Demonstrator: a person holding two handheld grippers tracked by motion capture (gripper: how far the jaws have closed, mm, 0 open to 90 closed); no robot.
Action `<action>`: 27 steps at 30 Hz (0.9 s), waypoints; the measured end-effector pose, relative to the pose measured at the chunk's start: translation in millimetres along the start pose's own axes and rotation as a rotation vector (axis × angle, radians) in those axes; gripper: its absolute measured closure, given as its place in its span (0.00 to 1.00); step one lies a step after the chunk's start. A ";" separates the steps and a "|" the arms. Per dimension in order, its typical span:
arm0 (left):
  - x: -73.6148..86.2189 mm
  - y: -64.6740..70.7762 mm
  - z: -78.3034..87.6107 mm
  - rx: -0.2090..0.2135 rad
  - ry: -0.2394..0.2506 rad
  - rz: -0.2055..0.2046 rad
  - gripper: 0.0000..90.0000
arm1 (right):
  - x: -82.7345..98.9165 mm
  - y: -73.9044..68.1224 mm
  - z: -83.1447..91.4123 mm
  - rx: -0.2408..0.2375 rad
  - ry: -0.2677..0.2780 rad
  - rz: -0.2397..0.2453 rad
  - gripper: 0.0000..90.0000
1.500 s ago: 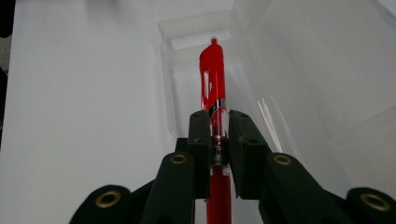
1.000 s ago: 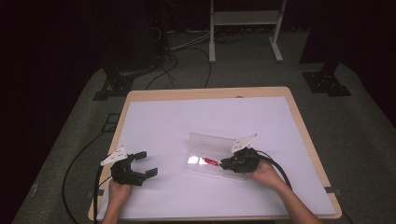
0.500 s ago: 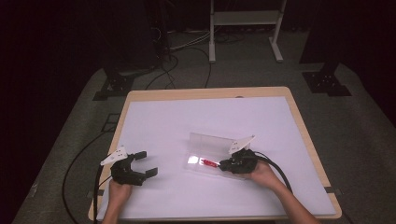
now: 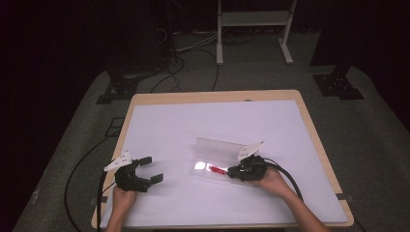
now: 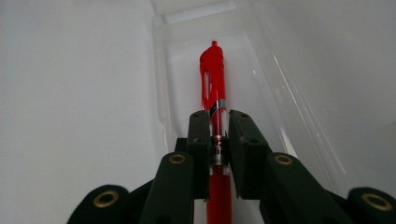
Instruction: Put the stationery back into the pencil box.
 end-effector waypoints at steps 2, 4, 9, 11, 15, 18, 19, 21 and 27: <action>0.1 -0.1 -0.1 -0.001 -0.001 0.001 0.00 | 0.1 0.0 0.7 -0.003 0.004 0.001 0.87; 0.2 -0.2 0.0 -0.001 -0.002 0.000 0.00 | 0.1 -0.1 1.0 -0.005 0.005 -0.001 0.85; 0.2 -0.5 0.0 -0.004 -0.001 0.005 0.00 | -1.4 1.8 7.3 0.000 0.032 -0.027 0.76; 0.2 -0.2 -0.1 -0.002 -0.001 0.003 0.00 | -2.4 2.6 11.4 0.000 0.045 -0.033 0.72; 0.4 0.1 0.0 -0.001 -0.004 -0.001 0.00 | -4.4 1.9 22.2 0.000 0.067 -0.040 0.69; 0.4 0.2 0.0 -0.001 -0.004 -0.003 0.00 | -5.3 1.2 30.9 0.009 0.082 -0.034 0.67; 0.5 0.2 0.0 -0.001 -0.004 -0.004 0.00 | -5.4 1.3 32.7 0.008 0.086 -0.033 0.67; 0.4 0.2 -0.1 -0.001 -0.004 -0.003 0.00 | -5.5 2.5 37.1 0.009 0.097 -0.034 0.66; 0.4 0.0 -0.2 -0.002 -0.003 0.002 0.00 | -1.6 5.2 46.3 0.014 0.097 -0.043 0.62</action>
Point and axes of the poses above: each handheld gripper's, and its own axes: z roughly backward along the jaws, x roughly out of its underside, y roughly to its right, the point moved 10 cm from there along -z, roughly forward along the jaws, and after that the axes turned 14 degrees about -z, right-handed, at the moved point
